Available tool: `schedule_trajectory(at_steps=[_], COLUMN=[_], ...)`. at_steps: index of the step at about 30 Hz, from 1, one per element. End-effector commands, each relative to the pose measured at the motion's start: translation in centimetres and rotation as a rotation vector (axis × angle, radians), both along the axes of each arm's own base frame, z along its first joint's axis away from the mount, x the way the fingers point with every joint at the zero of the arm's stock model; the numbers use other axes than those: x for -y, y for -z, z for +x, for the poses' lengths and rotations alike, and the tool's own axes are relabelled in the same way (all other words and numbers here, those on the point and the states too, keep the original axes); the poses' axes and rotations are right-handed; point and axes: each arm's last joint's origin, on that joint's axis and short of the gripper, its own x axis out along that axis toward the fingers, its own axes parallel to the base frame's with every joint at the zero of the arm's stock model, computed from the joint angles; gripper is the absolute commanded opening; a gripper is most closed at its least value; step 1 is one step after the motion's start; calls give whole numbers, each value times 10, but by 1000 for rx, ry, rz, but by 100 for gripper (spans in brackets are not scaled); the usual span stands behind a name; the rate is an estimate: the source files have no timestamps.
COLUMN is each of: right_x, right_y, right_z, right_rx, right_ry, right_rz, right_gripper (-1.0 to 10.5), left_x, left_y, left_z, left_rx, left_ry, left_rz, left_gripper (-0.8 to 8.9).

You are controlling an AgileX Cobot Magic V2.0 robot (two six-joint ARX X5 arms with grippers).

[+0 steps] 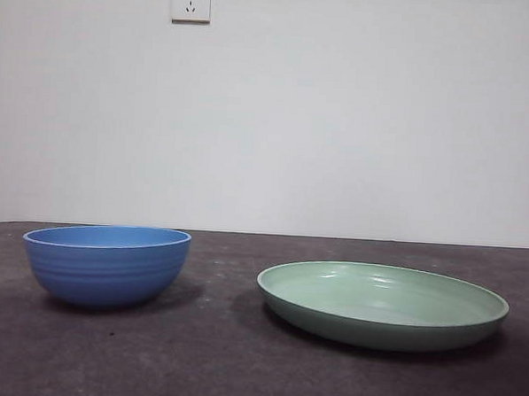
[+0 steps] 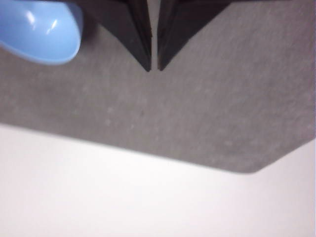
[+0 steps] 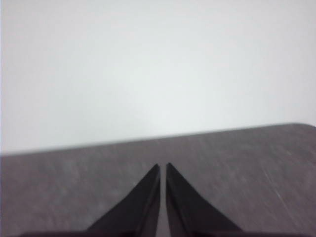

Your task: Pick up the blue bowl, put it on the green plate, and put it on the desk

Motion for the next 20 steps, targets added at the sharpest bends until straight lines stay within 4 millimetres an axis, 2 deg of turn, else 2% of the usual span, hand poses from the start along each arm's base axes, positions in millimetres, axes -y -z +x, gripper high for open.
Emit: schedule_trajectory(at_steps=[1,5,9,15,20], right_x=[0,-1,-3,-4,-8], right_y=[-4,-7,-9,-24,-43], right_z=[-1,-2,-2,-5,0], right_rx=[52,86,68,-110,-264], right_ry=[-19,-46,-146,-185,-299], right_rz=[65,69,153,235,266], right_gripper=[16,16,13,13,13], left_x=[0,0,0,0,2], left_y=[0,-5,-16,-51,-88], left_z=[0,-1,-3,-3,6], left_rx=[10,22,36,7,-59], left_ry=[-5,-5,-5,-3,41], left_rz=[-60,-69,-99,-120,-128], left_gripper=[17,17,17,17,17])
